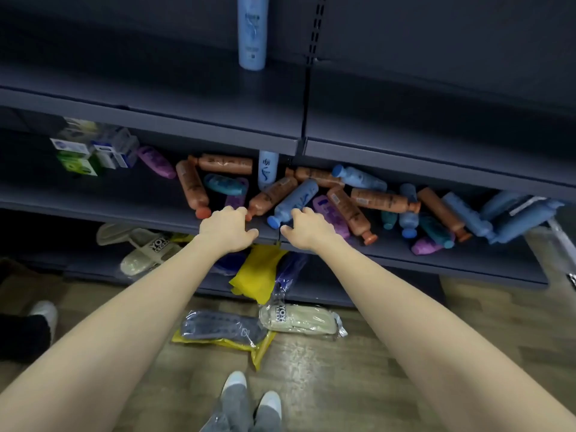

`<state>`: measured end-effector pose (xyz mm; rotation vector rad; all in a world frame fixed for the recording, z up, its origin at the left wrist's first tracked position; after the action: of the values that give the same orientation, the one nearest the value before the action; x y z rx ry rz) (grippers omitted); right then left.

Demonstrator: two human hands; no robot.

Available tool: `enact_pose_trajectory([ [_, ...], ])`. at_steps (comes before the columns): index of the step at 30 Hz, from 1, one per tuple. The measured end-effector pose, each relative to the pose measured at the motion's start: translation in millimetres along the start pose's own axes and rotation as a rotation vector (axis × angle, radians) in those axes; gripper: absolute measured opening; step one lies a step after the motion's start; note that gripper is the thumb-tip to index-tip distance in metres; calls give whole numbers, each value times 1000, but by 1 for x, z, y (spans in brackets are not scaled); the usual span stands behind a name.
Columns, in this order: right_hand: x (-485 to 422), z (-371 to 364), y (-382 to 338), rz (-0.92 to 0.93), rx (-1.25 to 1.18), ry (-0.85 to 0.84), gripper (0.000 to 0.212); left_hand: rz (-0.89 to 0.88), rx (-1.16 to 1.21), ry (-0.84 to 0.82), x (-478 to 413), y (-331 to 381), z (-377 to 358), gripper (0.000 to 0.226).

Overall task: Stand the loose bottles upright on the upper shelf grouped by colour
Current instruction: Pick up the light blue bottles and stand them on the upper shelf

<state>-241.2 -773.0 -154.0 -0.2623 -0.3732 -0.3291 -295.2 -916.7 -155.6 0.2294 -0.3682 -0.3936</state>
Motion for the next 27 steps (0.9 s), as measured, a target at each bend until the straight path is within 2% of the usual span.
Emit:
enact_pose_trajectory([
  [16,-44,-75,13,-75,-29,-147,49,58,56,-166,-41,-29,-82,55],
  [27,-73,-113,38,-155,-78,-215,50,51,50,-279,-67,-23,-136,57],
])
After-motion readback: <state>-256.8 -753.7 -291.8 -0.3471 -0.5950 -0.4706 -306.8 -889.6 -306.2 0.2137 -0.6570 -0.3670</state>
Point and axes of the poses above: each hand's wrist, its own x-axis away from the middle knuckle, its own z-axis out of the back of the hand, y = z × x, the point moved 8 cm from there along -x, towards the middle knuckle, and after that the axes turned 1 degree about x, right-handed, at the moved point
